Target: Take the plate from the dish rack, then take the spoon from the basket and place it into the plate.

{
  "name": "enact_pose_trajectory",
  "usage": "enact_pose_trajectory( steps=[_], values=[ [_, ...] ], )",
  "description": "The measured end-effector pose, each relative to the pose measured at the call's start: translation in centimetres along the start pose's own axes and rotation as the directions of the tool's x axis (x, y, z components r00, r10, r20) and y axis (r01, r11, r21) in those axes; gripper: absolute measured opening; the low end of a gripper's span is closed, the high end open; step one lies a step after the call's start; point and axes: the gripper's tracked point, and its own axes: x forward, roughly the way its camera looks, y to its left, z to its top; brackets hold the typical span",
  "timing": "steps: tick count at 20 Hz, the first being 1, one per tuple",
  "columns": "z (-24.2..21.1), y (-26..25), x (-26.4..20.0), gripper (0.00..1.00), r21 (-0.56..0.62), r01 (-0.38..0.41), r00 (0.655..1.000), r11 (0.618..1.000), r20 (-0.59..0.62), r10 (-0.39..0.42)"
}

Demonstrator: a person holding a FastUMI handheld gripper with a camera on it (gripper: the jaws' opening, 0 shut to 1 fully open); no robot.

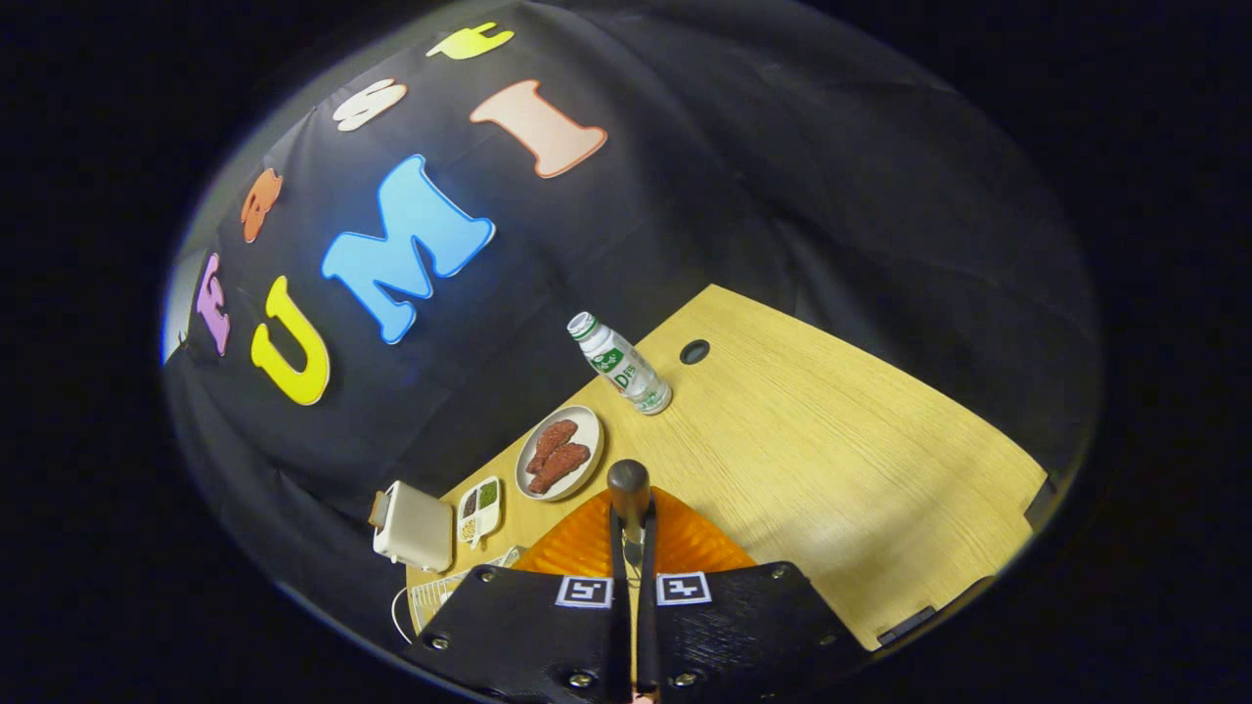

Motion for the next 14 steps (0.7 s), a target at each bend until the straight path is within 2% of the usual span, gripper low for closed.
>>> enact_pose_trajectory(
  steps=[3, 8, 14],
  values=[
    [-0.1, 3.0, -3.1, 0.02, -0.103, -0.066, 0.998, 0.992, -0.001, 0.067],
    [-3.8, 8.7, -7.6, 0.02, -0.232, -0.206, 0.978, 0.951, -0.070, 0.194],
    [-12.1, 12.8, -10.8, 0.02, -0.400, -0.331, 0.941, 0.855, -0.214, 0.264]
  ],
)
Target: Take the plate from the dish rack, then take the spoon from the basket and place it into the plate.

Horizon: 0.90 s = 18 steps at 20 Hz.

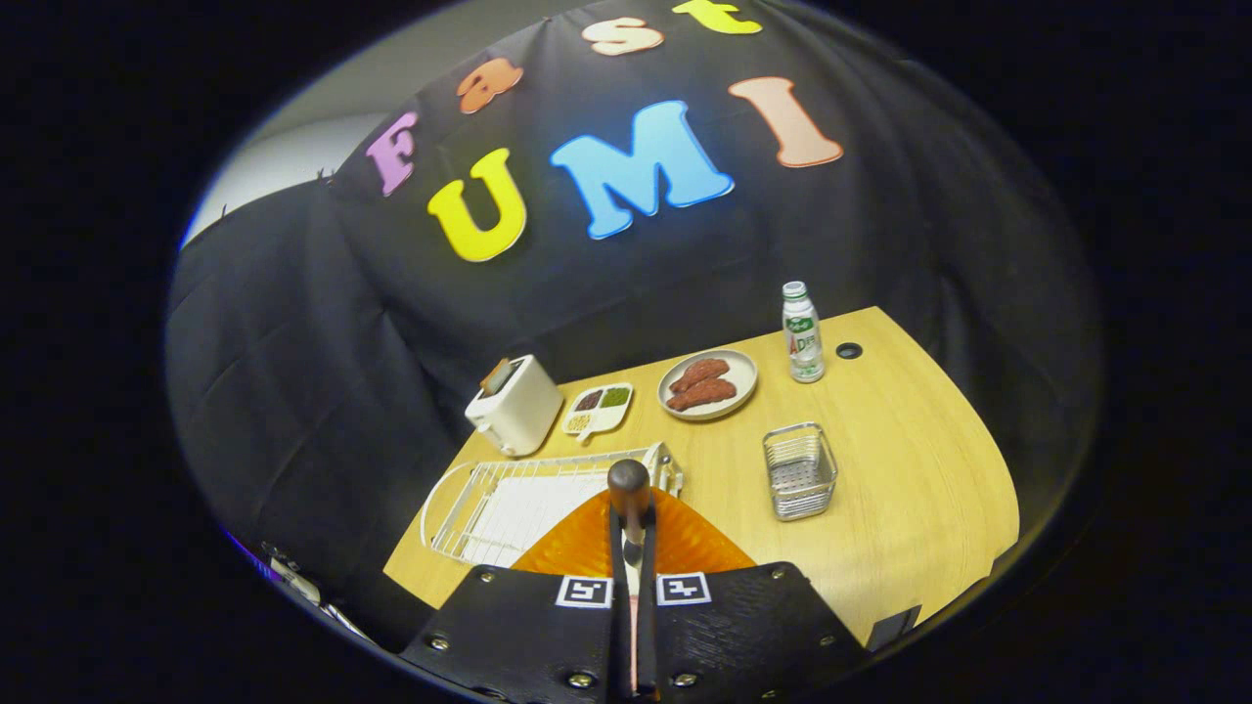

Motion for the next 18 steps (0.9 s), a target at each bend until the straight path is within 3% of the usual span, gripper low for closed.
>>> enact_pose_trajectory(
  steps=[7, 12, 18],
  values=[
    [-7.9, 6.3, 1.0, 0.02, -0.156, -0.130, 0.983, 0.979, -0.150, 0.106],
    [-13.5, 7.1, 2.3, 0.02, -0.222, -0.157, 0.963, 0.962, -0.252, 0.098],
    [-16.8, 7.2, 3.3, 0.05, -0.261, -0.164, 0.950, 0.951, -0.303, 0.081]
  ],
)
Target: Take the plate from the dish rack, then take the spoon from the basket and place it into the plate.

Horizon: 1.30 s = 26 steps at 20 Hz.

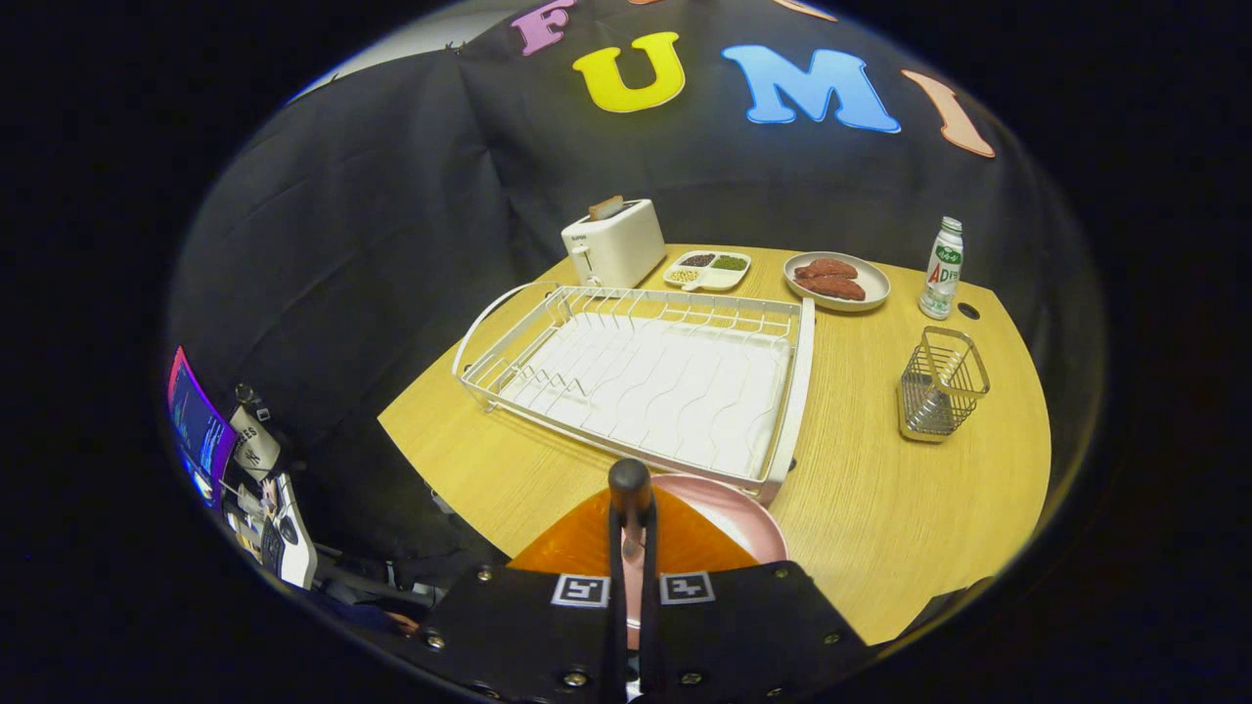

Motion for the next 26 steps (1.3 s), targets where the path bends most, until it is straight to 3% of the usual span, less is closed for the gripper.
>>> enact_pose_trajectory(
  steps=[5, 11, 12, 20, 21, 22, 26],
  values=[
    [-1.0, -0.6, 0.7, 0.10, -0.020, 0.029, 0.999, 0.999, -0.022, -0.029],
    [-0.6, -0.5, 0.4, 0.15, 0.023, 0.000, 1.000, 1.000, -0.005, 0.000],
    [-0.6, -0.5, 0.2, 0.23, 0.031, -0.004, 1.000, 1.000, -0.004, 0.004],
    [-0.6, -1.2, -1.6, 0.28, 0.046, 0.007, 1.000, 0.999, 0.008, -0.008],
    [-0.6, -1.2, -1.8, 0.31, 0.054, 0.007, 1.000, 0.999, 0.008, -0.007],
    [-0.5, -1.4, -2.0, 0.46, 0.060, 0.011, 1.000, 0.998, 0.010, -0.012],
    [0.3, -2.4, -2.9, 0.46, 0.076, 0.039, 0.999, 0.996, 0.035, -0.042]
  ],
)
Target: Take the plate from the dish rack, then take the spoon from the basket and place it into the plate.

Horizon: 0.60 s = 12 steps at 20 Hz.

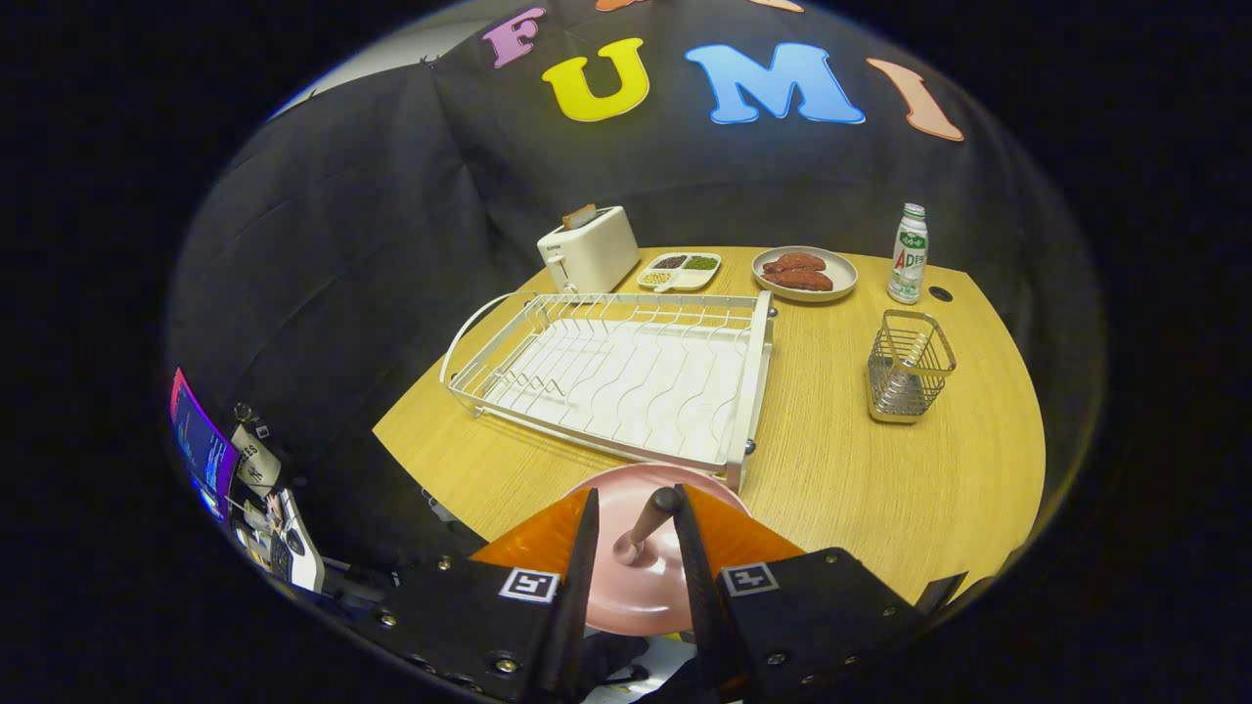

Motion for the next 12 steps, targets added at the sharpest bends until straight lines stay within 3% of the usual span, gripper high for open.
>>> enact_pose_trajectory(
  steps=[12],
  values=[
    [4.4, -0.4, -1.6, 0.46, 0.031, 0.018, 0.995, 0.999, 0.102, -0.021]
  ],
)
